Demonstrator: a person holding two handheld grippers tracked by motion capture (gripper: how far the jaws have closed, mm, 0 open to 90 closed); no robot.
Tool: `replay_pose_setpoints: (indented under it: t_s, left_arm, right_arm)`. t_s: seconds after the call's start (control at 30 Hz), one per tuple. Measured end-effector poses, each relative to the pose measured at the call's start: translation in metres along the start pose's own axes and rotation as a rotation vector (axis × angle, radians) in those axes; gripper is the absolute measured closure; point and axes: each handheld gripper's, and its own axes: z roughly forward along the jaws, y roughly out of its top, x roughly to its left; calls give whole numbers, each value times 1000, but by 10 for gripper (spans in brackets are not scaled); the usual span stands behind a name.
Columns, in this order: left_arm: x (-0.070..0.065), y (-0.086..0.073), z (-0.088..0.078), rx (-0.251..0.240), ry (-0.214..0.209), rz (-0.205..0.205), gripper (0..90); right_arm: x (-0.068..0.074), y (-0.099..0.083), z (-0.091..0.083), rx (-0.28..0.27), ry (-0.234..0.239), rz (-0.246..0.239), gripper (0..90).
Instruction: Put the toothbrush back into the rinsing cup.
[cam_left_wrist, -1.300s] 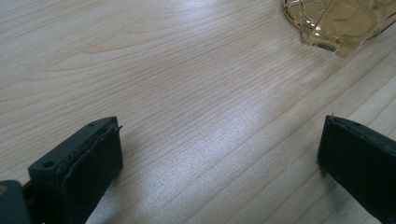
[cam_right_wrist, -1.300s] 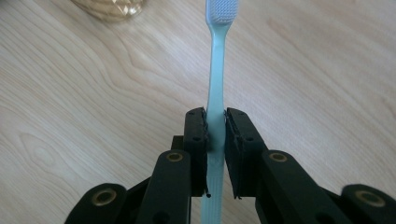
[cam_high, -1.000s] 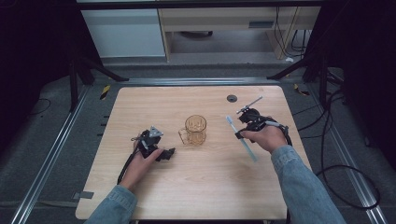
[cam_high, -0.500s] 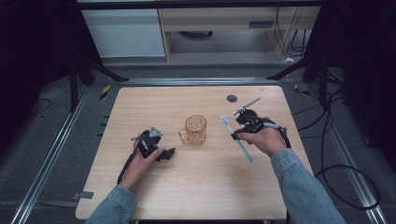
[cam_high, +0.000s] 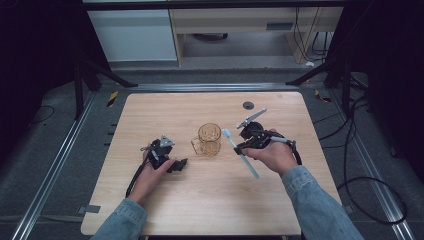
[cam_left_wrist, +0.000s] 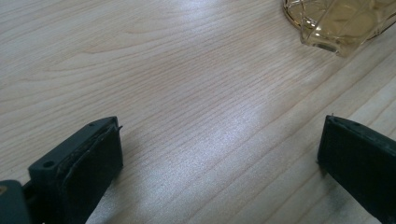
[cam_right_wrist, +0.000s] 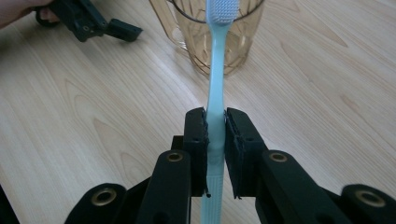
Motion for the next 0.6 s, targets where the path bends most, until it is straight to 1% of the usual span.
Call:
replay_pose_setpoints:
  t_s: [0.07, 0.1, 0.13, 0.17, 0.27, 0.43, 0.53, 0.6]
  left_arm:
    - [0, 0, 0, 0, 0, 0, 0]
    - [0, 0, 0, 0, 0, 0, 0]
    - [0, 0, 0, 0, 0, 0, 0]
    - [0, 0, 0, 0, 1, 0, 0]
    - [0, 0, 0, -1, 0, 0, 0]
    - [0, 0, 0, 1, 0, 0, 0]
    - [0, 0, 0, 1, 0, 0, 0]
    - [0, 0, 0, 1, 0, 0, 0]
  right_arm:
    - [5, 3, 1, -10, 11, -11, 792]
    - [5, 3, 1, -10, 11, -11, 792]
    - [9, 7, 3, -21, 19, -14, 792]
    - [9, 7, 3, -21, 19, -14, 792]
    - [16, 13, 7, -42, 32, -24, 793]
    - [22, 19, 13, -60, 40, -37, 793]
    - [25, 23, 16, -70, 51, -30, 793]
    - [27, 26, 18, -77, 55, -35, 793]
